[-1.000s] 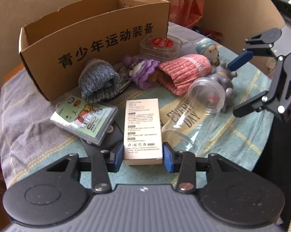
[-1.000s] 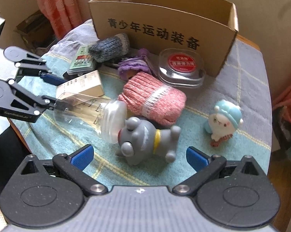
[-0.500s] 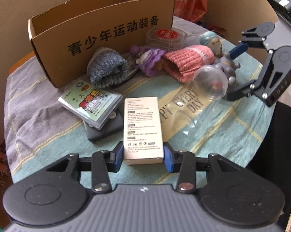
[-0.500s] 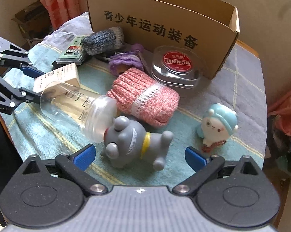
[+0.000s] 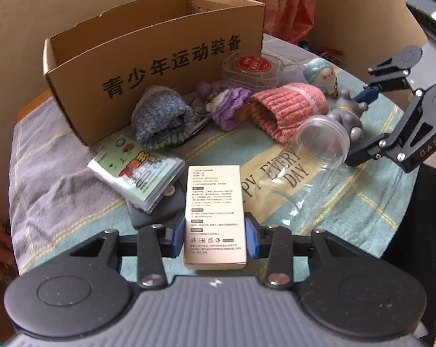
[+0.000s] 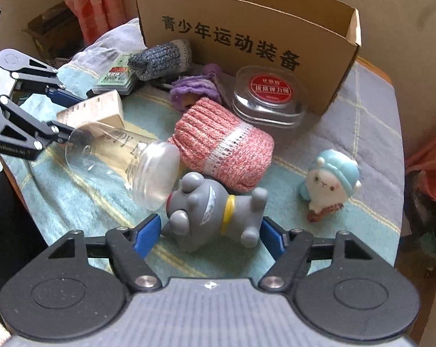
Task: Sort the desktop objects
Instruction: 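Grasp the white medicine box with left tool while right tool grasps grey toy, then carry both items over the cardboard box and open both tools to drop them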
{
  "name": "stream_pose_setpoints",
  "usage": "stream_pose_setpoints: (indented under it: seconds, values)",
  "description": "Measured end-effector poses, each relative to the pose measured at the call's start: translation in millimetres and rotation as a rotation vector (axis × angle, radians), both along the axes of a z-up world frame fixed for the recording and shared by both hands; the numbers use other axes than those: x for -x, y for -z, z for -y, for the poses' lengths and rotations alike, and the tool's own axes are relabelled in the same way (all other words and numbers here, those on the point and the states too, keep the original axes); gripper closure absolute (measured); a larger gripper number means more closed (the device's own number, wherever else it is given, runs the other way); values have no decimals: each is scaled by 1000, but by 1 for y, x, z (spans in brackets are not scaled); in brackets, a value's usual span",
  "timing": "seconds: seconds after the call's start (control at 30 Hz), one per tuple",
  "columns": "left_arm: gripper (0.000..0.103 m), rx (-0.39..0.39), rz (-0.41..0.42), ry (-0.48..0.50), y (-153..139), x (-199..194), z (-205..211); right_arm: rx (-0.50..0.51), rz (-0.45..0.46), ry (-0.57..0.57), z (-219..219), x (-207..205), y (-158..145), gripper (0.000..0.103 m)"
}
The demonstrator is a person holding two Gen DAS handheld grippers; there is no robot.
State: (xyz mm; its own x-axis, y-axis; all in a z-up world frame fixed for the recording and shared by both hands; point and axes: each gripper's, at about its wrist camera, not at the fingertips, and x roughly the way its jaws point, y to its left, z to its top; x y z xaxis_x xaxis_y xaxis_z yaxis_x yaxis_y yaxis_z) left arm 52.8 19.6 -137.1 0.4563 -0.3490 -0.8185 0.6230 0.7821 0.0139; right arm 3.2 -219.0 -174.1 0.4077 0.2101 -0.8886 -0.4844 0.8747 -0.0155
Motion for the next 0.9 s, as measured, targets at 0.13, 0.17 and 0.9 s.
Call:
stream_pose_setpoints:
  seconds: [0.13, 0.17, 0.9]
  values:
    - [63, -16, -7, -16, 0, 4, -4, 59, 14, -5, -6, 2, 1, 11]
    - [62, -16, -11, -24, 2, 3, -3, 71, 28, -4, -8, 2, 1, 10]
    - [62, 25, 84, -126, -44, 14, -12, -8, 92, 79, 14, 8, -43, 28]
